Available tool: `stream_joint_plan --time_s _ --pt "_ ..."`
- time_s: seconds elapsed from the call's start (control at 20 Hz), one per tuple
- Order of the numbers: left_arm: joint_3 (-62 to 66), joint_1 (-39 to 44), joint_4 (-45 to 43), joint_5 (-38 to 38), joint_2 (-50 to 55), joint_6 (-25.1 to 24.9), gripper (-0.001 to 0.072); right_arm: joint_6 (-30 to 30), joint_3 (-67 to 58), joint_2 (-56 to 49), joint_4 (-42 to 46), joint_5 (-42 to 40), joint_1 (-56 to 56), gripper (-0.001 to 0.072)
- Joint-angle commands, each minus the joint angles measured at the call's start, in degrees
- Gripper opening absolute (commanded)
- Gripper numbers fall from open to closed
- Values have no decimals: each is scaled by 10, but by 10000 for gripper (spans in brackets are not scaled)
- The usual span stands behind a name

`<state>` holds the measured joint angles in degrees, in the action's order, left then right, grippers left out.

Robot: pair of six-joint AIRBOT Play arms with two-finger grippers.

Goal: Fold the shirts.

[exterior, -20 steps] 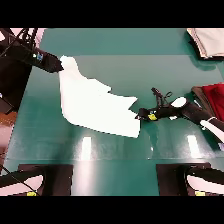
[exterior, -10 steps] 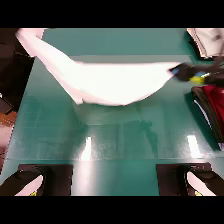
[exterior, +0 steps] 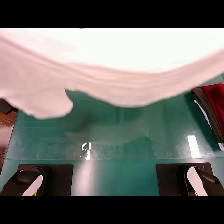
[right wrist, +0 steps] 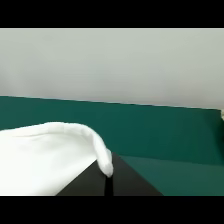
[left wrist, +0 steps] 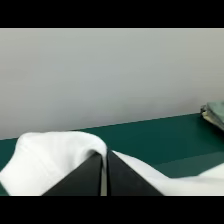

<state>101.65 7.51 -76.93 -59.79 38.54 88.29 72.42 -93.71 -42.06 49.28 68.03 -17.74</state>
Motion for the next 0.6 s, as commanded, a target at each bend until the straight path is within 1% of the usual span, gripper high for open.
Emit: stream_joint_plan --time_s 0.0,0.1,0.15,0.25,0.4,0.45,0.55 --pt "14 0 17 -63 14 2 24 38 -85 -55 3 103 -64 10" --pt "-7 0 12 -130 63 1 25 57 -102 -118 3 143 -48 10" --pt "-24 0 12 -161 99 -8 25 58 -99 -154 4 154 -25 9" --pt "-70 0 13 -182 177 -32 25 58 -71 -224 24 153 38 10" --pt "-136 0 13 -153 310 -34 25 61 -14 -336 104 135 127 10" --pt "-151 0 13 -134 355 -41 26 60 3 -369 120 111 149 10" --pt "-162 0 13 -84 443 -64 26 60 26 -429 162 30 185 10"
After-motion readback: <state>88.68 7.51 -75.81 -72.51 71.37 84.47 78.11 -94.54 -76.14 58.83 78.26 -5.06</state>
